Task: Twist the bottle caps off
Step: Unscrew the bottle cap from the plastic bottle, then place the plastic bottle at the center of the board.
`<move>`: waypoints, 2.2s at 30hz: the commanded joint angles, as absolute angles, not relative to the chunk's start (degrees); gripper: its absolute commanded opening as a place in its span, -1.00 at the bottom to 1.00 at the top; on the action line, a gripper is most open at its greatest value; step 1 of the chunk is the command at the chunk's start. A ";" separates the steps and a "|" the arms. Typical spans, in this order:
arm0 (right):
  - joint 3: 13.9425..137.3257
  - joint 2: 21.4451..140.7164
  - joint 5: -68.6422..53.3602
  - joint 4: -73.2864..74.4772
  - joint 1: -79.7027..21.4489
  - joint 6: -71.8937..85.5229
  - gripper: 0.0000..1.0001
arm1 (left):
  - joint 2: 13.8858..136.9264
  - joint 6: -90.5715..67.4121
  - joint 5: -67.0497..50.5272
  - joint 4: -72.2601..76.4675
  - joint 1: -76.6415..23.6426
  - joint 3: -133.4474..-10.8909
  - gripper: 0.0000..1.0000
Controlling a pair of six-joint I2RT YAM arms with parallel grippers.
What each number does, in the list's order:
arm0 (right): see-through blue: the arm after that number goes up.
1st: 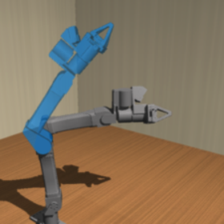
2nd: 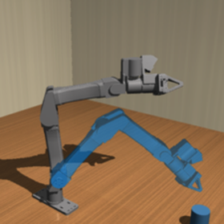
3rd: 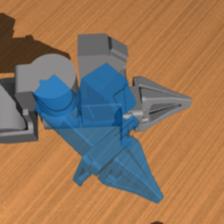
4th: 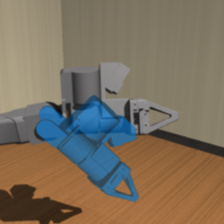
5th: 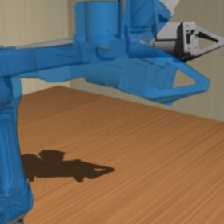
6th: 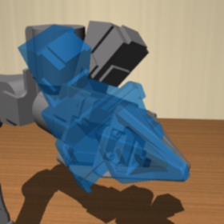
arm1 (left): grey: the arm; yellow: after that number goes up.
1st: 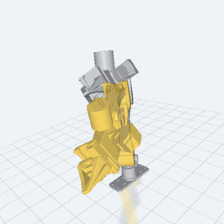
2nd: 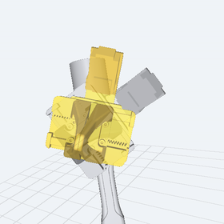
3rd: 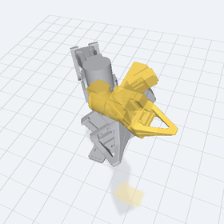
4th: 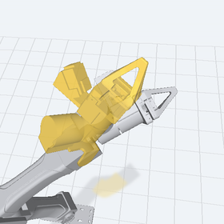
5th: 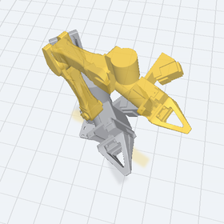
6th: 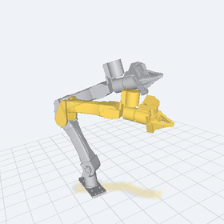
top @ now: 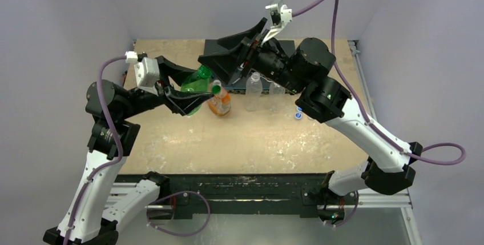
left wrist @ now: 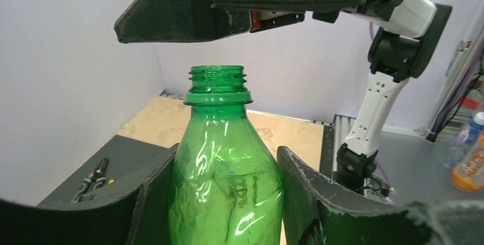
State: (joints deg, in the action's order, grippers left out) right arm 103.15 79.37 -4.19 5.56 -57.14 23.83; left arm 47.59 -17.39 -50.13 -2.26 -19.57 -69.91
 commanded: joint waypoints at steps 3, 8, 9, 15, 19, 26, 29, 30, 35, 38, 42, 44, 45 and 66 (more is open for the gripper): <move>106.44 80.19 -2.88 9.38 -57.74 23.29 0.98 | 47.73 -11.65 -54.96 -4.93 -19.42 -71.33 -1.00; 104.07 76.78 -0.18 9.21 -57.74 21.49 0.98 | 48.06 -11.53 -57.49 -6.32 -19.42 -70.63 -1.00; 103.78 76.37 -0.18 9.32 -57.74 21.19 0.98 | 47.81 -11.24 -56.88 -6.28 -19.42 -70.21 -1.00; 97.71 74.55 -6.22 3.55 -57.74 21.64 0.85 | 47.81 -14.38 -53.48 -1.61 -19.42 -68.42 -1.00; 95.23 74.84 -8.71 0.22 -57.98 23.08 0.70 | 48.05 -16.33 -51.47 -0.95 -19.38 -68.12 -1.00; 94.69 77.45 -9.05 -0.85 -59.35 23.46 0.28 | 48.55 -17.88 -50.00 1.65 -19.42 -68.01 -1.00; 94.78 78.23 -9.20 -1.49 -59.82 23.55 -0.06 | 49.02 -18.90 -49.43 2.32 -19.42 -68.07 -1.00; 94.75 78.49 -9.30 -1.49 -59.93 23.53 -0.16 | 49.06 -19.08 -48.70 2.57 -19.40 -68.11 -1.00; 94.93 78.91 -8.34 -0.67 -60.07 24.15 -0.87 | 49.99 -19.88 -47.36 2.18 -19.38 -68.54 -0.81; 95.10 77.81 -6.64 1.25 -59.96 22.52 -1.00 | 50.68 -18.73 -45.81 -2.68 -19.42 -69.33 0.53; 94.92 75.24 0.74 8.80 -59.90 15.88 -1.00 | 50.37 -12.91 -41.10 -11.68 -19.42 -70.40 0.85; 93.21 73.56 4.78 11.39 -59.85 13.02 -1.00 | 50.67 -10.05 -39.28 -16.95 -19.40 -71.41 0.91; 91.85 72.76 6.91 12.45 -59.85 11.93 -1.00 | 51.14 -8.61 -39.20 -19.60 -19.41 -72.04 0.94; 51.69 66.61 23.24 -8.93 -59.33 9.32 -1.00 | 47.98 3.55 -23.46 -36.51 -19.42 -64.48 1.00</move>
